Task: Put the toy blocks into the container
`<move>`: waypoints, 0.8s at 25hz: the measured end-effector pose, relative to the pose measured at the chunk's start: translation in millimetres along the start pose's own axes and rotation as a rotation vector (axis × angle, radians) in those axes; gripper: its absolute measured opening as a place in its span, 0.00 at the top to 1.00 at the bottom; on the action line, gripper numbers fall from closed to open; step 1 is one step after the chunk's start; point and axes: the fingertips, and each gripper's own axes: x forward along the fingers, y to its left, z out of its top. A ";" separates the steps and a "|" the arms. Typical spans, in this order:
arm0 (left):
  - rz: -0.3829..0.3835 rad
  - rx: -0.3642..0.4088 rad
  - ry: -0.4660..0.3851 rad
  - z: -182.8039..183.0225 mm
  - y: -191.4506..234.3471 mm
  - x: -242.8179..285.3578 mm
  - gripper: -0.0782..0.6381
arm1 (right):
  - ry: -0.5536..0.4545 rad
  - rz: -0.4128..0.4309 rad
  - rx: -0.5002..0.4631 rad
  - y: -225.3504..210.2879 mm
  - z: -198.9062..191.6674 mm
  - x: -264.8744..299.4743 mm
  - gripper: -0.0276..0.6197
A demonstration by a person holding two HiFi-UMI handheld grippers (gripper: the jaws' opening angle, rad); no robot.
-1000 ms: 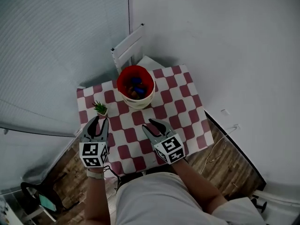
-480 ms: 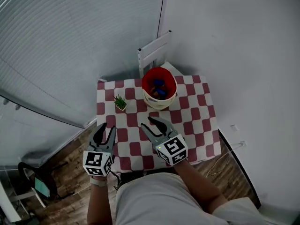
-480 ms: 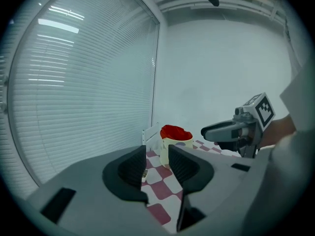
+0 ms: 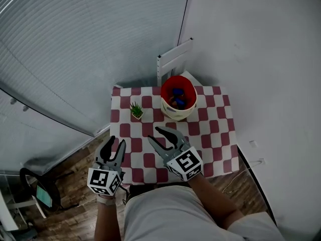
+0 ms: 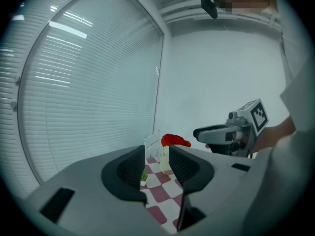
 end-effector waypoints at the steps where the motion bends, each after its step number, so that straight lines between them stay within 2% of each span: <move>1: -0.006 -0.007 -0.009 1.9 -1.2 -1.6 0.70 | -0.002 0.007 -0.008 2.6 1.8 -0.2 0.74; 6: -0.042 -0.004 -0.026 4.2 -8.6 -4.4 0.69 | -0.011 0.016 -0.016 11.0 5.5 -5.0 0.74; 11: -0.091 -0.044 -0.040 3.7 -16.2 -3.1 0.67 | -0.008 0.012 -0.016 16.5 2.9 -9.8 0.74; 20: -0.130 -0.046 -0.031 -2.4 -23.6 -6.5 0.65 | 0.018 -0.022 0.007 15.4 -5.3 -15.0 0.74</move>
